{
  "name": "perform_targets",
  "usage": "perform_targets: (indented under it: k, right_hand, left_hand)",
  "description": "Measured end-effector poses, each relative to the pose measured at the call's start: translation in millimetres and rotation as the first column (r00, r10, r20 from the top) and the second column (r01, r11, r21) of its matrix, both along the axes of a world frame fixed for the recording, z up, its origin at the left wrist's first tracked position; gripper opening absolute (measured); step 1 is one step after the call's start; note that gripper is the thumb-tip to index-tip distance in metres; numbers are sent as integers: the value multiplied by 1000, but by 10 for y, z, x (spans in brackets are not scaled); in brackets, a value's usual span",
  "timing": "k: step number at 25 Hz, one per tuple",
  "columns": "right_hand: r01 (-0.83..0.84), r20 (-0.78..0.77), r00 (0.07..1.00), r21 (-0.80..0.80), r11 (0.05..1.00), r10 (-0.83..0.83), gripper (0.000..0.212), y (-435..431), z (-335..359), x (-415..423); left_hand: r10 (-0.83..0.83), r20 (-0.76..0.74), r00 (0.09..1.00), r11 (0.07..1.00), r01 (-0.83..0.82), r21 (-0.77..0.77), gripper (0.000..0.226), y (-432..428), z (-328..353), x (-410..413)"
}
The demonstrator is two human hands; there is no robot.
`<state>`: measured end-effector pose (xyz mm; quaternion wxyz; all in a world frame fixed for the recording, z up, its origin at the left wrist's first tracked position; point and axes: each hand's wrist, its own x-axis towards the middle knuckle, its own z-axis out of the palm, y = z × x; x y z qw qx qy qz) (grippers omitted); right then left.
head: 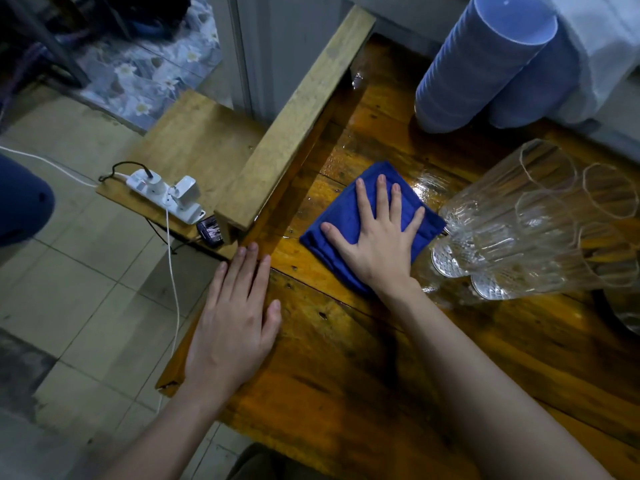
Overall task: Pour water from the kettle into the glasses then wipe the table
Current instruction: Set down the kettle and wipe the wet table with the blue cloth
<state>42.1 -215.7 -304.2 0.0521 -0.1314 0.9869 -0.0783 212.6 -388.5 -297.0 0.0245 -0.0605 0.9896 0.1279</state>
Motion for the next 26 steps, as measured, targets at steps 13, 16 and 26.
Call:
perform_targets:
  k: [13,16,26]
  right_hand:
    - [29,73,997,5,1000,-29,83,-321,-7,-1081]
    - [-25,68,997,2,1000,25,72,-404,-25,-1121]
    - [-282,-15,959,11,959,282,67,-594,-7,-88]
  left_hand:
    - [7,12,1000,1000,-7,2,61,8,-3,-3]
    - [9,22,1000,1000,-9,-8,61,8,-3,-3]
    - [3,19,1000,1000,-3,-22,61,15,33,4]
